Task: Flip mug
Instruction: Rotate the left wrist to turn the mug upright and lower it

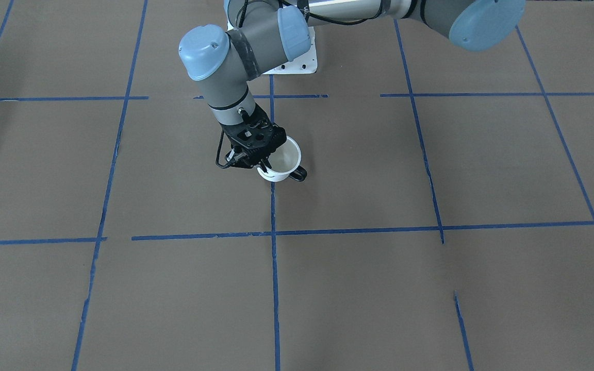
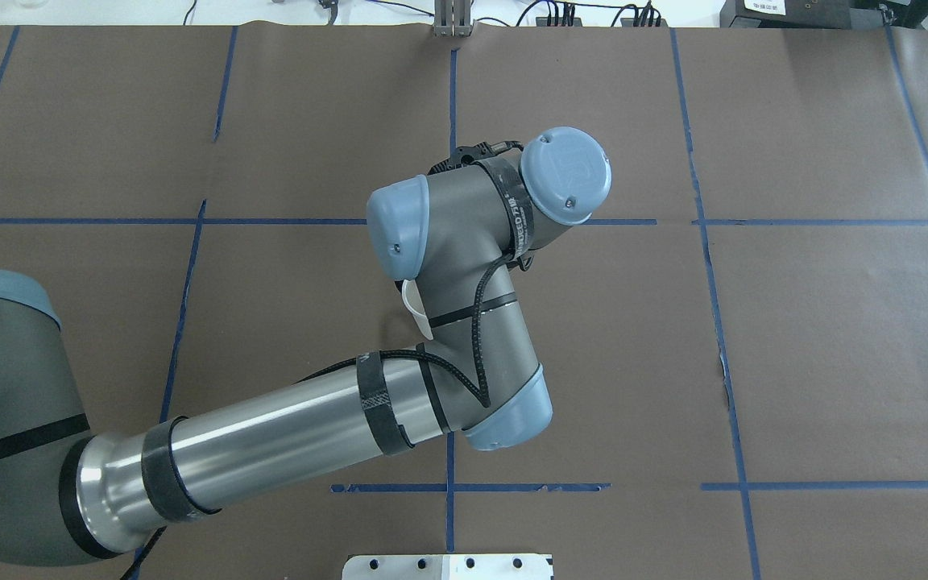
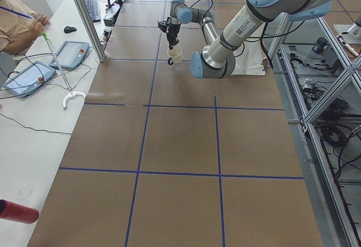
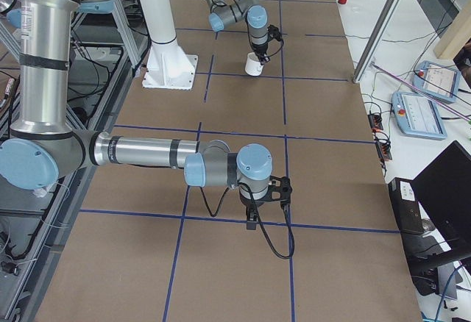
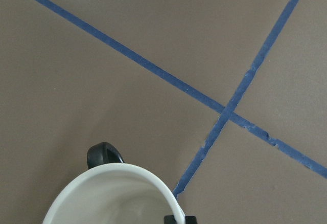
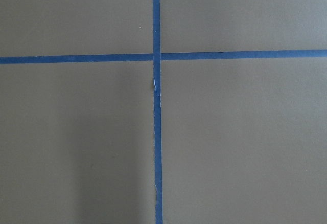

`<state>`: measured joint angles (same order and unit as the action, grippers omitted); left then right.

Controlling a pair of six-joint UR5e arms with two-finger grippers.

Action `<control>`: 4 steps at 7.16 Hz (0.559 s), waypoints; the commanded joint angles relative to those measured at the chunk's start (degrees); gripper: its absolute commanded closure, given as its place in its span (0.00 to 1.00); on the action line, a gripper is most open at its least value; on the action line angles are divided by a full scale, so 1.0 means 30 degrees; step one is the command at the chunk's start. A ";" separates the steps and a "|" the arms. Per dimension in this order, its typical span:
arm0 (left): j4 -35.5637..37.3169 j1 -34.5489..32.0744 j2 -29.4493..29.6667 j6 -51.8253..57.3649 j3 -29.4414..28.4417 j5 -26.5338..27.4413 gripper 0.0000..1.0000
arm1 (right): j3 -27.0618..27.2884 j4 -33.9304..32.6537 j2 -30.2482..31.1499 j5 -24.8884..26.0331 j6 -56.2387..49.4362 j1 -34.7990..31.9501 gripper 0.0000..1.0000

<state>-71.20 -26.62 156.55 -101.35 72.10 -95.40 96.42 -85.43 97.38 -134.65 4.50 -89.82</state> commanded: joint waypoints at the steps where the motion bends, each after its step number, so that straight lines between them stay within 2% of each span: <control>1: 0.1059 0.0551 0.0522 -0.0054 -0.0593 0.0978 1.00 | 0.0000 0.0000 0.0000 0.0000 -0.0005 0.0000 0.00; 2: 0.1001 0.0523 0.0610 -0.0055 -0.0653 0.1444 1.00 | 0.0000 0.0000 0.0000 0.0000 -0.0005 0.0000 0.00; 4: 0.0825 0.0523 0.0640 0.0323 -0.0624 0.4015 1.00 | 0.0000 0.0000 0.0000 0.0000 0.0024 0.0000 0.00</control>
<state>-68.50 -25.08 158.38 -101.18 70.22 -87.74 96.42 -85.43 97.38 -134.65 4.50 -89.82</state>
